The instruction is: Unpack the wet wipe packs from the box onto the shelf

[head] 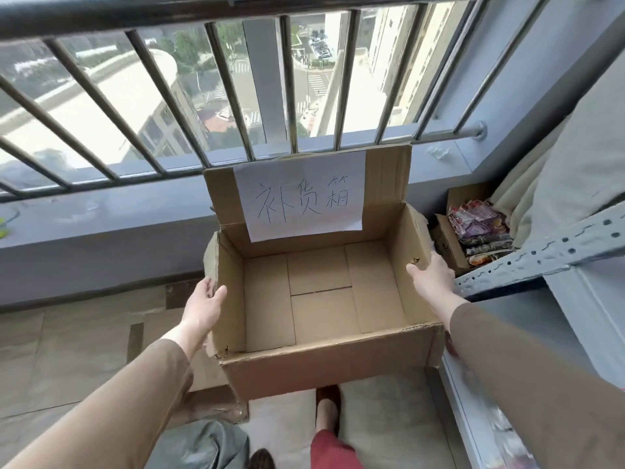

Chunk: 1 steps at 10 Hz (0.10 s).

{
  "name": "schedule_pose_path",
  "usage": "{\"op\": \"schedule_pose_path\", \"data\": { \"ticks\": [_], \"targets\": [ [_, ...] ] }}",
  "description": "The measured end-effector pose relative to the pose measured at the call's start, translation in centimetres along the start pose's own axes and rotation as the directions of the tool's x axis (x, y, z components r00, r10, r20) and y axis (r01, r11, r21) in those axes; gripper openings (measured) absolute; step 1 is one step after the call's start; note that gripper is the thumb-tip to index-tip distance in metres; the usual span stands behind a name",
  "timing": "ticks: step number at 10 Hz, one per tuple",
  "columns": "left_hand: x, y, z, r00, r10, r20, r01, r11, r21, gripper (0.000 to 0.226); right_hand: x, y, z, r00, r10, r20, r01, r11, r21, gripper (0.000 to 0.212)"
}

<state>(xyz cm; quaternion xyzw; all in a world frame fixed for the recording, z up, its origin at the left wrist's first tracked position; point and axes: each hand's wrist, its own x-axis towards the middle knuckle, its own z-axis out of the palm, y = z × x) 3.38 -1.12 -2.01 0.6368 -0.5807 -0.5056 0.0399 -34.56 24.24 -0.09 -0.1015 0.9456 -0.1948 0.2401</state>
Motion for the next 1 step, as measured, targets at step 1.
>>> {"op": "schedule_pose_path", "data": {
  "ticks": [1],
  "targets": [
    [-1.21, 0.42, -0.88, 0.994, 0.097, 0.050, -0.103, 0.987, 0.126, 0.058, -3.41, -1.19, -0.10, 0.994, -0.108, 0.011, 0.109, 0.992, -0.063, 0.067]
  ]
}}
